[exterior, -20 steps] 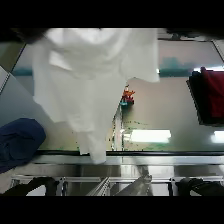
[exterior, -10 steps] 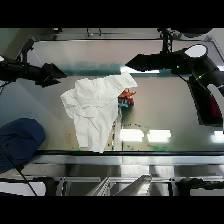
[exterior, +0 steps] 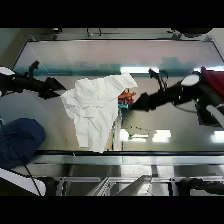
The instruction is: Fold the shirts.
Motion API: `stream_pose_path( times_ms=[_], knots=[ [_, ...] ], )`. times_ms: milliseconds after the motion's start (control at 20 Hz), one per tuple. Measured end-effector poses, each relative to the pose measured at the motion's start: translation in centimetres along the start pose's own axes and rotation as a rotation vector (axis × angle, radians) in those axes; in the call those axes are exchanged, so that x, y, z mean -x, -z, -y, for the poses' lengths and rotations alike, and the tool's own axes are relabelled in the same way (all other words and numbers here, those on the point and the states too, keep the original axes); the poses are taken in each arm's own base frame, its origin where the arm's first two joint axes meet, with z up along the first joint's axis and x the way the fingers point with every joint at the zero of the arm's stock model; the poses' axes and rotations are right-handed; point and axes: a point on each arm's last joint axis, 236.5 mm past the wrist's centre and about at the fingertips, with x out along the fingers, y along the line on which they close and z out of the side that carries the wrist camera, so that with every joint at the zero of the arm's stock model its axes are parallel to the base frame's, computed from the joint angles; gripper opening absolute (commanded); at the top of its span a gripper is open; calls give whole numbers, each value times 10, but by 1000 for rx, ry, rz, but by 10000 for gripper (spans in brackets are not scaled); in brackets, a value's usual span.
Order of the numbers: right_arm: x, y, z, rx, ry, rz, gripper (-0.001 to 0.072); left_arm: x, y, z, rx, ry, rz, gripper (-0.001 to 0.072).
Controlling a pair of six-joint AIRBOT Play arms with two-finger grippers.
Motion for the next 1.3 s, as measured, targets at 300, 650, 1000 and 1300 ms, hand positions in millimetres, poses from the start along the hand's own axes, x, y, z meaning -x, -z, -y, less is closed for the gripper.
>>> stream_pose_path(
  times_ms=[300,650,1000,1300],
  knots=[
    [-76,90,24,-179,-13,-49,604,-47,23,-6,-2,-4,-137,460],
    [-139,98,16,-189,-16,56,321,-55,21,-16,-3,-34,-131,340],
    [-160,79,21,-164,-27,114,326,-58,20,6,-12,45,-130,103],
    [-140,80,22,-142,-48,46,440,-58,24,13,-22,74,-145,18]
  ],
)
